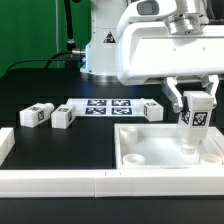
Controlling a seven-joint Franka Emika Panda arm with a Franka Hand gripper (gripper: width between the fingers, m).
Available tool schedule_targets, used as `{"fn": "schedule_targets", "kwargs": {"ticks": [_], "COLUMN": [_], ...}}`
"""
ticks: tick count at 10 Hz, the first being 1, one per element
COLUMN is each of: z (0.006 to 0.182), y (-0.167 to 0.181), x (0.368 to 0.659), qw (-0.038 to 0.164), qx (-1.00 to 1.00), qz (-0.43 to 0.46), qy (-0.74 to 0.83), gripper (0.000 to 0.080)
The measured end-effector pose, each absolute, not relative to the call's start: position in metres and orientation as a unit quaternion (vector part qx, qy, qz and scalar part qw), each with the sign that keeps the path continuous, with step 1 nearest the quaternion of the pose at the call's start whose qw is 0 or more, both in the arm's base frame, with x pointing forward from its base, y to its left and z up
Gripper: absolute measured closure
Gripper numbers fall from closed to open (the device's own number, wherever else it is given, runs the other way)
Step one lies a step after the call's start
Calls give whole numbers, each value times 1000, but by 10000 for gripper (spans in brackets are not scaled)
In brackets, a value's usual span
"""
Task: Assemble square table
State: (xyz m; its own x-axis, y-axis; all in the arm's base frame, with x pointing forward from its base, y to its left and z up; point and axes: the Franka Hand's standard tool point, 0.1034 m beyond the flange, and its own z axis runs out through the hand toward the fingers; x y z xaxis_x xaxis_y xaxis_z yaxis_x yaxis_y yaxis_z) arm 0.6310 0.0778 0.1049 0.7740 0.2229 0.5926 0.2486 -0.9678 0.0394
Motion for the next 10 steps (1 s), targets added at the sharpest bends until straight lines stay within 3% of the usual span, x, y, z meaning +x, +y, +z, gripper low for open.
{"fn": "schedule_targets", "kwargs": {"ticks": [4,10], "z": [106,101], "y": [108,111], "x": [630,632], "qw": [35,37], "qx": [-943,-945], "qz": [-306,-299], "qy": [-126,-129], "gripper": [512,512]}}
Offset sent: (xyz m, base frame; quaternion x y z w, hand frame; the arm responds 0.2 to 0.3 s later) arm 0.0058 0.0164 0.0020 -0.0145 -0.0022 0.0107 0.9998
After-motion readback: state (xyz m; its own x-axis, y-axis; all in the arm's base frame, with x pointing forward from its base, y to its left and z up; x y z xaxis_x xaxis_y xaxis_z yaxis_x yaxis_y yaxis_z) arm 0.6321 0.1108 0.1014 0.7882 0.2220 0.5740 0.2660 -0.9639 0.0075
